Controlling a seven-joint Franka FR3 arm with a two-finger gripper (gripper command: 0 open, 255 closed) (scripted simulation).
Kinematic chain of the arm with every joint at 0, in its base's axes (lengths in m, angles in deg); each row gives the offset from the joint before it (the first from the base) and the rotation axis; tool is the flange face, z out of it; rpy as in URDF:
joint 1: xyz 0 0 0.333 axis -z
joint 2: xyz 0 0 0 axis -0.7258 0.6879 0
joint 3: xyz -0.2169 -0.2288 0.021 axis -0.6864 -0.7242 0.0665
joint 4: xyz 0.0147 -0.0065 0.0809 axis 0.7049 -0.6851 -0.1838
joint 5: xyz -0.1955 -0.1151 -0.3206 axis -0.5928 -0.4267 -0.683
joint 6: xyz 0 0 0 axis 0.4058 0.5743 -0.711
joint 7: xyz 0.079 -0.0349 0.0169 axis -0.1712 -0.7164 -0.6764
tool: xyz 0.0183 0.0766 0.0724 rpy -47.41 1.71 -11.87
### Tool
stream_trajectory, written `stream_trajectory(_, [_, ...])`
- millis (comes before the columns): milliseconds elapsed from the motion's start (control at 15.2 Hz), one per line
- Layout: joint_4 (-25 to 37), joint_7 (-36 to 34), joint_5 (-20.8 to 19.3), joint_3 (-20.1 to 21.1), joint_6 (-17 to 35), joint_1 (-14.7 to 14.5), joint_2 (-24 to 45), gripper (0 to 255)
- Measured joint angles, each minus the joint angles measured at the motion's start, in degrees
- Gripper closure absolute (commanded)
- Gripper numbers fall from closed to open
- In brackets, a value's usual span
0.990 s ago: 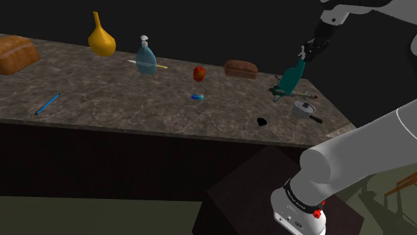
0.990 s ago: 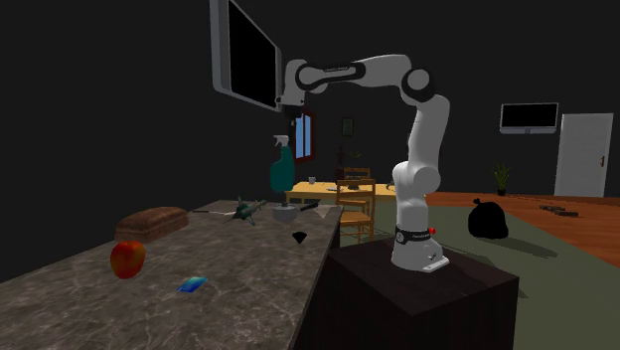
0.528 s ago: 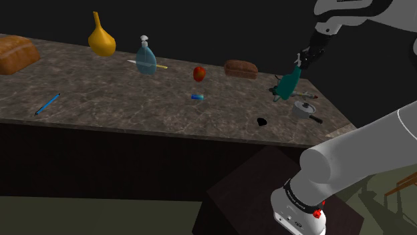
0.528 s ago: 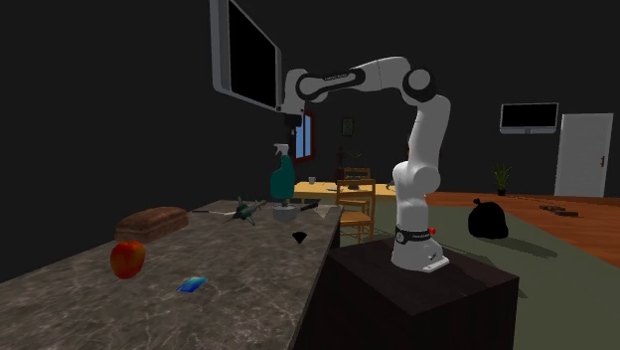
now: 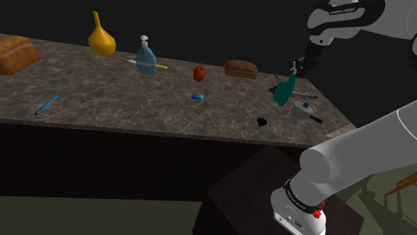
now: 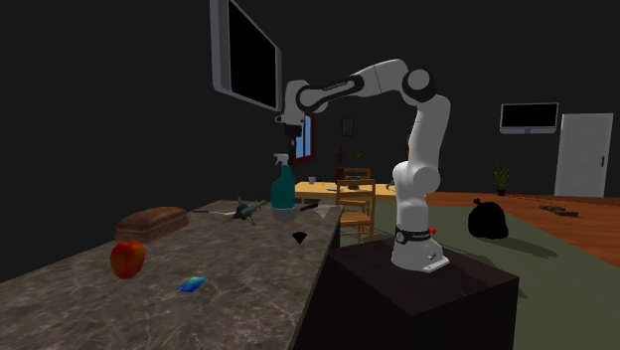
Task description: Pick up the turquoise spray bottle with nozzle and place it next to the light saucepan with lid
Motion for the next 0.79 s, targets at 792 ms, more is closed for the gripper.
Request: stream_trajectory(792, [-7.71,-0.53,-0.14,-0.62,9.37,0.13,1.74,255])
